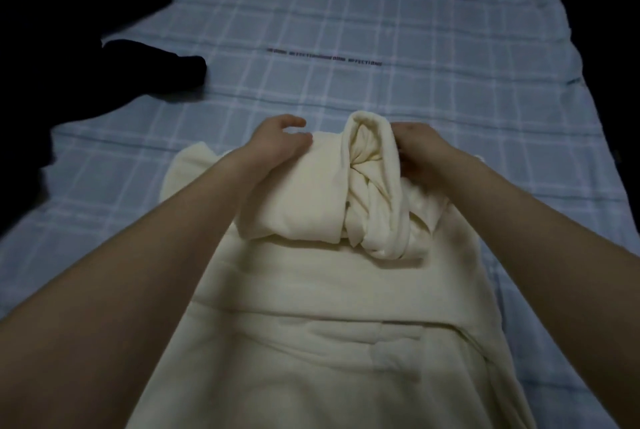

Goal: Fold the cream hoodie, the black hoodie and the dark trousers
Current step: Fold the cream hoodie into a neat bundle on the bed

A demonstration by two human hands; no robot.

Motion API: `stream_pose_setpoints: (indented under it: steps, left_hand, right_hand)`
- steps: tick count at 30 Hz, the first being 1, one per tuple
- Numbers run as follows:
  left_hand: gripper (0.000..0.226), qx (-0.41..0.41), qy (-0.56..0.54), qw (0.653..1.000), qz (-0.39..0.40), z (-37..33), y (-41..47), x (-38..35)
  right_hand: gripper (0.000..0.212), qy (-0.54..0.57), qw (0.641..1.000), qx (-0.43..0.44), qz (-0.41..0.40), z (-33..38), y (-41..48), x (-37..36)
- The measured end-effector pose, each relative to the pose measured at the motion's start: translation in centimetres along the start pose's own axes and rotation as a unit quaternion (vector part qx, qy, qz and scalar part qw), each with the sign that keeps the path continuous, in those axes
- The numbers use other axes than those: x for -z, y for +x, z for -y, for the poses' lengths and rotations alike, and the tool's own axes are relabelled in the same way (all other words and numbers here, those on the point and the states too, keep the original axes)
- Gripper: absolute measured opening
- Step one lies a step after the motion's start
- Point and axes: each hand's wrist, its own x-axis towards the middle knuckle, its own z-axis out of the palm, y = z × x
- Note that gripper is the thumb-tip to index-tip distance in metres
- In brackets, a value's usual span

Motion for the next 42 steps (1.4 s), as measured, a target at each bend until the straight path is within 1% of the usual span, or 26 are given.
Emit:
stream_pose_setpoints:
  steps: [2, 4, 6, 8, 10, 13, 15, 18, 20, 24, 26, 29, 30, 31, 33, 34, 35, 36, 37, 38, 39, 40, 41, 42]
  left_hand:
    - [0.037, -0.008, -0.029, 0.999, -0.019, -0.1, -0.3, -0.1]
    - [0.034, -0.023, -0.074, 0.997, -0.025, -0.2, -1.1, 0.2]
    - [0.034, -0.033, -0.133, 0.990, -0.021, -0.4, -2.2, 1.0]
    - [0.034, -0.039, -0.217, 0.975, 0.004, -0.6, -3.5, 1.9]
    - [0.032, -0.053, -0.262, 0.963, 0.030, -0.8, -5.2, 2.5]
    - [0.033, -0.074, -0.287, 0.954, 0.055, -0.8, -8.2, 3.0]
    - [0.035, -0.073, -0.296, 0.950, 0.067, -0.7, -10.4, 3.3]
    - [0.034, -0.069, -0.273, 0.956, 0.088, 0.0, -13.5, 3.7]
    - [0.033, -0.059, -0.264, 0.958, 0.097, 0.7, -15.3, 3.7]
    - [0.033, -0.036, -0.252, 0.959, 0.121, 2.8, -18.4, 3.3]
    - [0.031, -0.031, -0.243, 0.961, 0.128, 4.5, -19.8, 3.1]
    - [0.027, -0.062, -0.218, 0.964, 0.136, 7.3, -21.9, 2.9]
    - [0.025, -0.074, -0.207, 0.964, 0.152, 8.2, -22.7, 3.0]
    - [0.022, -0.086, -0.180, 0.963, 0.183, 9.0, -23.5, 3.1]
    - [0.020, -0.120, -0.056, 0.953, 0.271, 10.2, -24.6, 3.3]
    - [0.026, -0.134, 0.014, 0.942, 0.306, 10.6, -24.9, 3.3]
    - [0.034, -0.144, 0.065, 0.936, 0.314, 10.7, -24.9, 3.4]
    - [0.041, -0.146, 0.086, 0.943, 0.288, 10.3, -24.6, 3.5]
    - [0.043, -0.150, 0.091, 0.956, 0.234, 9.4, -24.3, 3.6]
    - [0.040, -0.170, 0.088, 0.968, 0.160, 8.3, -23.7, 3.5]
    - [0.035, -0.200, 0.090, 0.972, 0.079, 7.0, -23.2, 3.1]
    - [0.033, -0.232, 0.111, 0.966, 0.012, 6.1, -22.5, 2.3]
    - [0.035, -0.250, 0.156, 0.955, -0.035, 5.6, -21.9, 1.2]
    - [0.043, -0.248, 0.220, 0.942, -0.061, 5.5, -21.5, -0.2]
  right_hand:
    - [0.014, -0.002, 0.999, -0.017, 0.042, 0.1, -0.2, -0.6]
    - [0.015, 0.021, 0.997, -0.024, 0.077, 0.4, -1.2, -0.2]
    - [0.018, 0.042, 0.993, 0.003, 0.106, 0.6, -2.5, 0.9]
    - [0.013, 0.067, 0.987, 0.053, 0.135, 0.6, -3.8, 1.7]
    - [0.016, 0.079, 0.983, 0.092, 0.138, 0.7, -5.7, 2.0]
    - [0.027, 0.070, 0.979, 0.133, 0.138, 0.6, -9.3, 2.1]
    - [0.032, 0.055, 0.978, 0.149, 0.135, 0.2, -11.7, 2.2]
    - [0.042, 0.007, 0.978, 0.164, 0.127, -1.2, -14.8, 2.1]
    - [0.047, -0.008, 0.976, 0.169, 0.137, -2.2, -16.9, 1.9]
    - [0.050, -0.004, 0.976, 0.169, 0.135, -5.0, -20.4, 1.0]
    - [0.052, -0.044, 0.973, 0.180, 0.139, -7.1, -21.7, 0.4]
    - [0.049, -0.100, 0.963, 0.213, 0.129, -11.1, -23.7, -0.5]
    - [0.046, -0.122, 0.956, 0.229, 0.134, -12.4, -24.4, -0.7]
    - [0.040, -0.157, 0.946, 0.244, 0.148, -13.7, -25.2, -0.8]
    - [0.031, -0.256, 0.914, 0.265, 0.170, -15.6, -26.3, -1.0]
    - [0.030, -0.294, 0.903, 0.269, 0.161, -16.0, -26.7, -1.1]
    - [0.032, -0.311, 0.903, 0.262, 0.135, -15.7, -26.9, -1.2]
    - [0.034, -0.305, 0.913, 0.253, 0.097, -15.1, -26.9, -1.4]
    - [0.033, -0.285, 0.923, 0.257, 0.045, -14.1, -26.6, -1.7]
    - [0.030, -0.258, 0.926, 0.276, -0.013, -12.9, -26.0, -2.1]
    - [0.026, -0.241, 0.919, 0.303, -0.072, -11.7, -25.1, -2.8]
    - [0.027, -0.244, 0.908, 0.320, -0.115, -10.8, -24.0, -3.7]
    - [0.034, -0.267, 0.897, 0.323, -0.138, -10.4, -22.8, -4.8]
    - [0.044, -0.303, 0.890, 0.309, -0.141, -10.3, -21.6, -6.0]
